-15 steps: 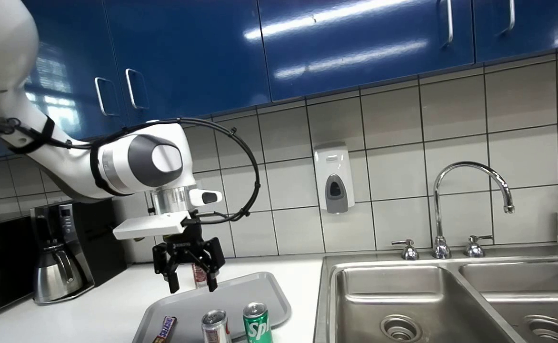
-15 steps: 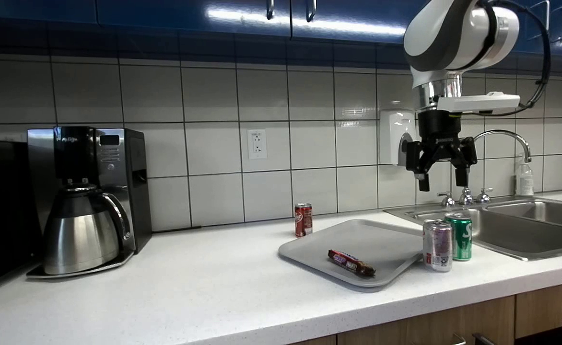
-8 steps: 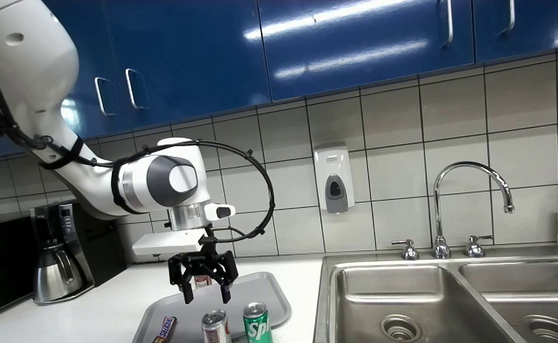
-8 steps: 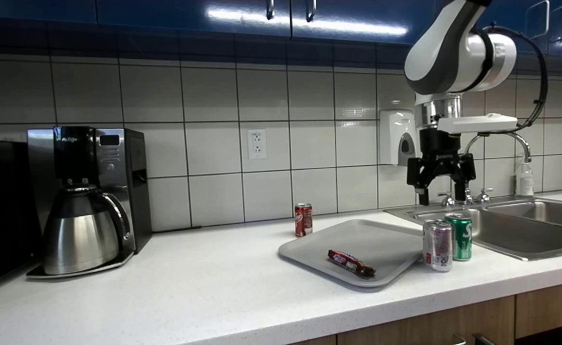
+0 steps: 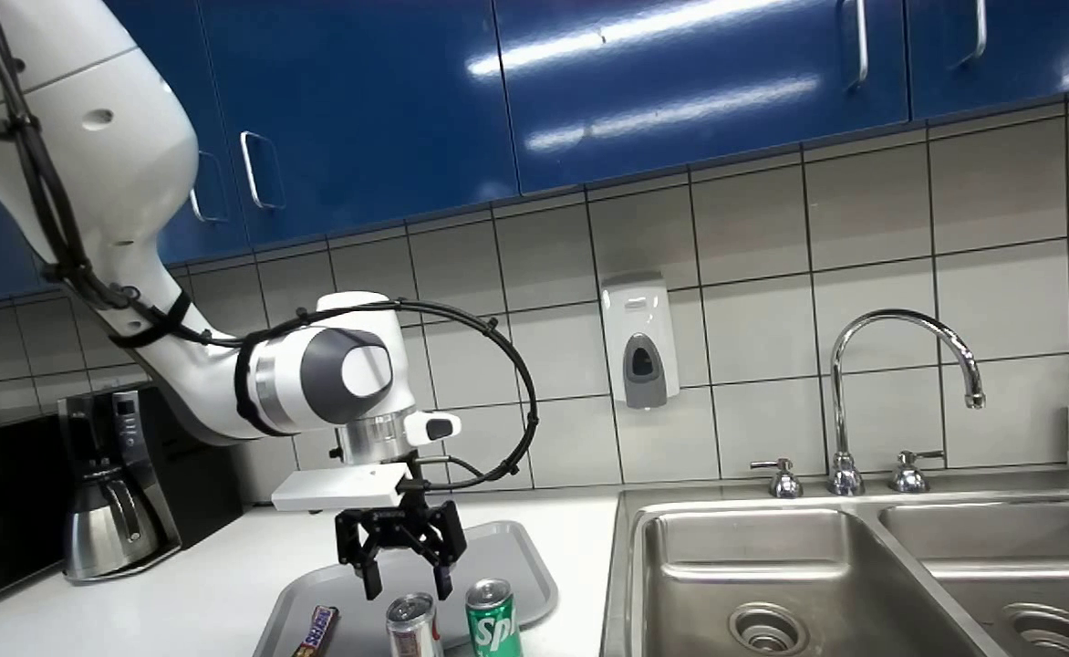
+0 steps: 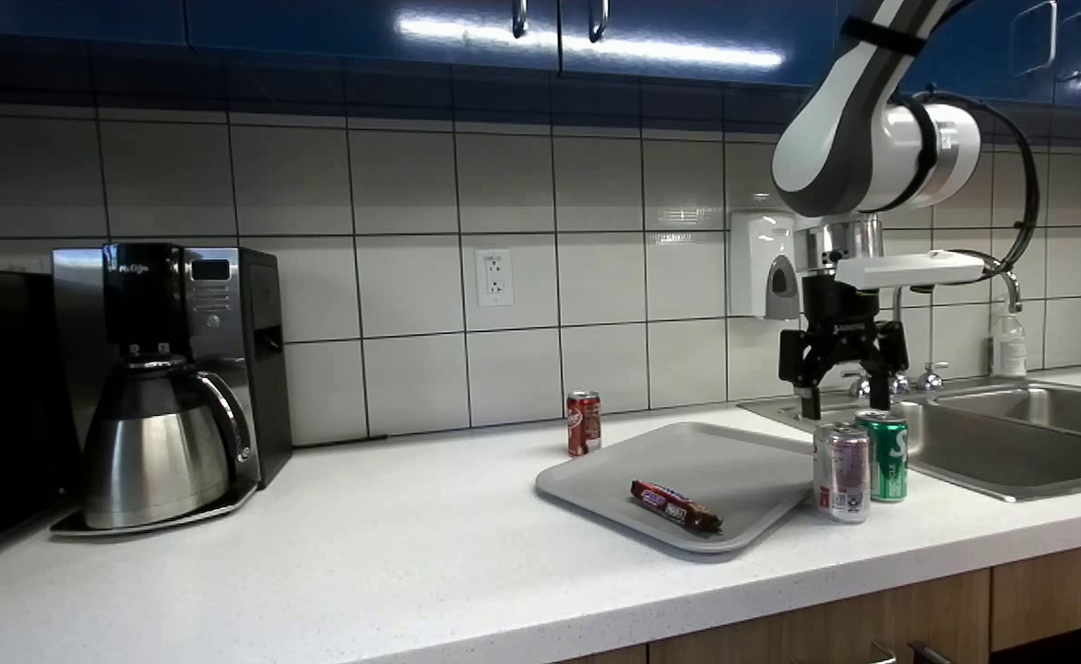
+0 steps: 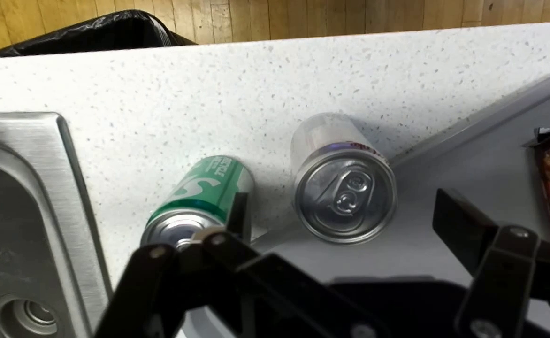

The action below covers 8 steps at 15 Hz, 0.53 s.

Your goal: Put the cans on the grey tray.

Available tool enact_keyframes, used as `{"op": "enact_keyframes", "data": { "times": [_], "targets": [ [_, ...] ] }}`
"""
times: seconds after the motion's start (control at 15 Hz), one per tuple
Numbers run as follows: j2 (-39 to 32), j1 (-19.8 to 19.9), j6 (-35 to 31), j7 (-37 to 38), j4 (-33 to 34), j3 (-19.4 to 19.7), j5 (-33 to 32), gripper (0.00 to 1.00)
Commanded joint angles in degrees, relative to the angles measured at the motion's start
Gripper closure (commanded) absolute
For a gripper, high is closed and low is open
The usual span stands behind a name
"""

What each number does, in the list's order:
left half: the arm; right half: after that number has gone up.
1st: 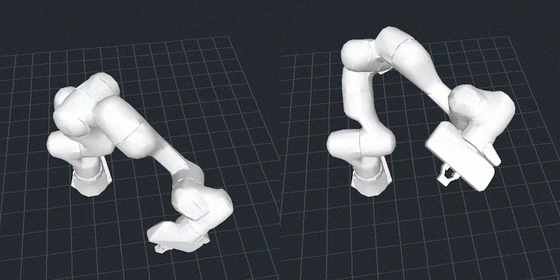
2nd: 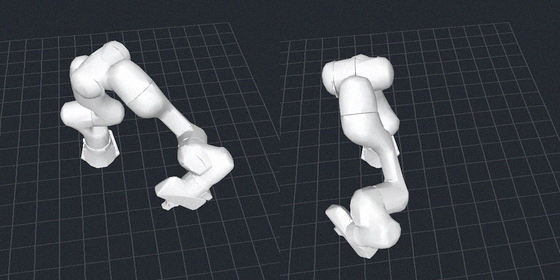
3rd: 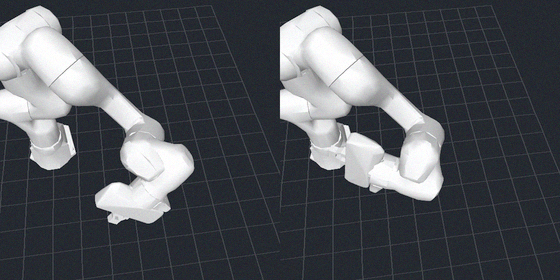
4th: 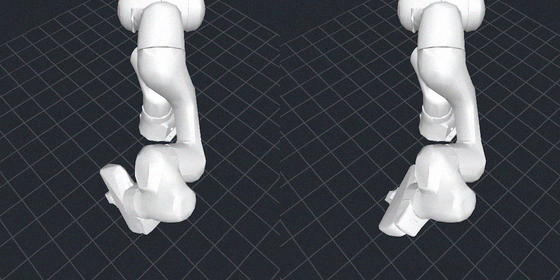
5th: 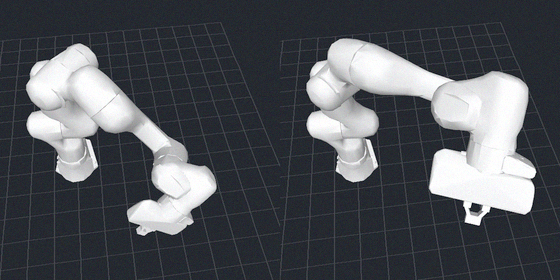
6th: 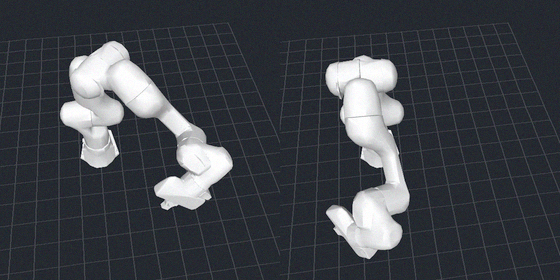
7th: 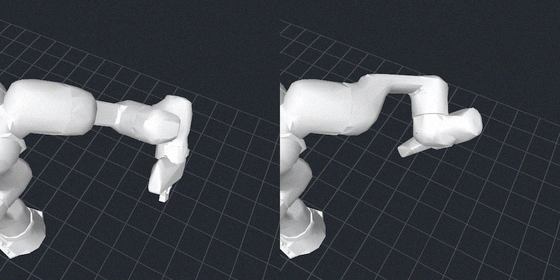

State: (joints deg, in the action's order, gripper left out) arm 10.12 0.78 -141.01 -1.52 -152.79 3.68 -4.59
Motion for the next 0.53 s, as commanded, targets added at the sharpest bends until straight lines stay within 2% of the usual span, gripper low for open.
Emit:
{"op": "enact_keyframes", "data": {
  "times": [0.0, 0.47],
  "targets": [
    [-2.39, 0.75, -1.07, -1.35, 1.35, -0.38, -0.38, 0.00],
    [-4.68, 0.57, -1.74, -0.91, 1.03, -0.75, -0.94, 0.00]
  ]
}}
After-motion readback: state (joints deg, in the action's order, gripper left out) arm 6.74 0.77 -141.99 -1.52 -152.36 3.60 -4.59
